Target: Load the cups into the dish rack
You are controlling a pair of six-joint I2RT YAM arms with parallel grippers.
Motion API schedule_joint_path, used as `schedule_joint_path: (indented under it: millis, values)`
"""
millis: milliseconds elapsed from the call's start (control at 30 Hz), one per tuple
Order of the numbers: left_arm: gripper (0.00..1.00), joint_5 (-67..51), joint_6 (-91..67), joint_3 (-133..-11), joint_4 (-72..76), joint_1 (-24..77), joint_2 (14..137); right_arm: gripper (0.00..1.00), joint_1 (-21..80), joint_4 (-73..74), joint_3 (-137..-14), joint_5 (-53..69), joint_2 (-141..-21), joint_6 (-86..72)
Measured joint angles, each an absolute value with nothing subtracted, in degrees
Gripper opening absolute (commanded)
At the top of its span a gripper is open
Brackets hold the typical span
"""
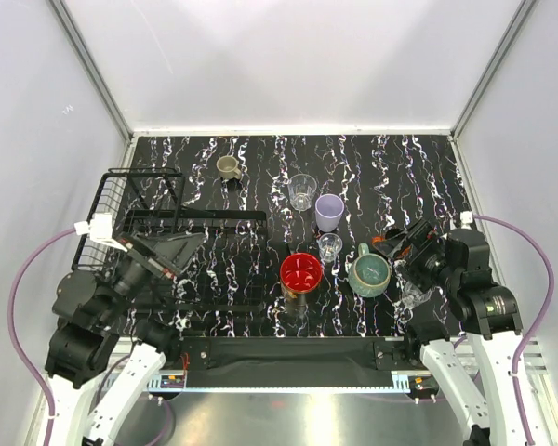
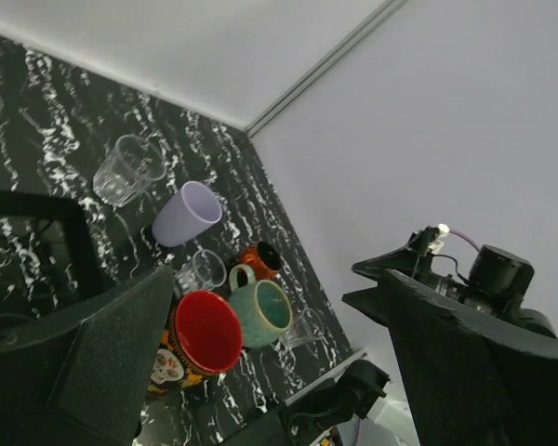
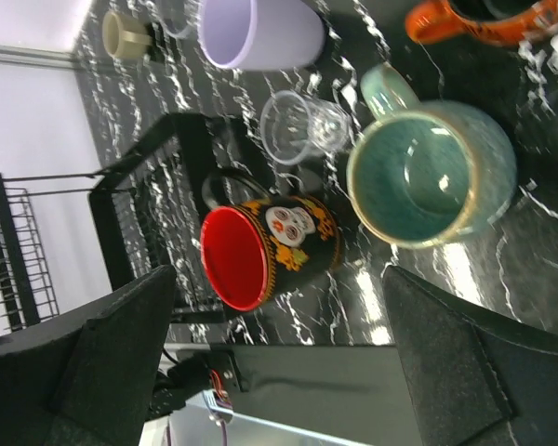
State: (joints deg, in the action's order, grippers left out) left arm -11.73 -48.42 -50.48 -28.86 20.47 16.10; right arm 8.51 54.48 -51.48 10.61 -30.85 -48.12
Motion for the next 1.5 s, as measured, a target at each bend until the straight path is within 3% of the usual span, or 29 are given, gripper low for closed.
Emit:
schedule_joint_path:
  millis: [100,267,467,567,767,833,1133,1500]
  values:
    - [0.99,-11.88,-47.64,-51.88,-32.62,20.45,18.9,1.0,8.51,56.84,-51.29,10.31,-30.55,-47.46]
    - [0.99,-12.6,-45.65,-58.11,-34.46,22.85,34.7,1.0,8.51,56.93,-51.42,10.68,-29.36,-42.81]
    - [0.99,1.89,-42.81,-65.21,-39.92,43.53,52.86,1.0,8.51,58.46,-54.17,13.87,-36.21,-38.06]
    - [0.86,7.73,-41.82,-70.02,-39.51,50.92,62.08,1.0,8.51,58.85,-54.83,16.62,-40.99,-35.97]
    - [0.79,17.37,-40.34,-74.04,-40.8,58.5,75.22,1.0,8.51,59.88,-54.85,19.9,-42.83,-32.95]
    - [0.7,18.57,-40.38,-74.13,-41.08,59.46,79.09,1.0,8.51,60.6,-54.89,20.23,-43.07,-31.79]
    - [0.6,20.97,-40.56,-73.06,-40.99,60.01,86.06,1.0,8.56,63.11,-55.07,20.78,-44.93,-28.62]
    - [0.58,21.26,-41.67,-67.13,-39.64,61.58,88.25,1.0,12.71,62.63,-55.07,21.08,-47.44,-28.29]
